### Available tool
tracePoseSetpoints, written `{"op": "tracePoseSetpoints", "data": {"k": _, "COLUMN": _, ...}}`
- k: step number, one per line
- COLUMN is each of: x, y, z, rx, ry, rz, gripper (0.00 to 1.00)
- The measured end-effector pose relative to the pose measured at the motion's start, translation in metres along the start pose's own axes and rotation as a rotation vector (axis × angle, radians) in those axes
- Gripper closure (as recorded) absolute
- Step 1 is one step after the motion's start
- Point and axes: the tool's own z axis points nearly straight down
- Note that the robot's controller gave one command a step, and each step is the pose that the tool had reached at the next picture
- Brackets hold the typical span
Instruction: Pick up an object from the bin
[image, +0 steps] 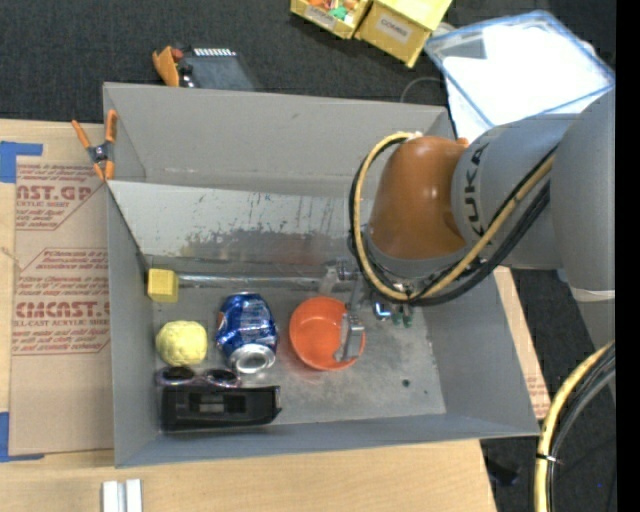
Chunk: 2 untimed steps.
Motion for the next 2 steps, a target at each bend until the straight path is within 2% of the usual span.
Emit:
{"op": "tracePoseSetpoints", "data": {"k": 1, "x": 0.017, "y": 0.014, "z": 0.042, "rx": 0.003, "ry": -0.005, "rz": 0.084, "gripper": 0.00}}
{"op": "tracePoseSetpoints", "data": {"k": 2, "x": 0.053, "y": 0.048, "z": 0.049, "rx": -0.002, "ry": -0.011, "rz": -0.011, "gripper": 1.00}}
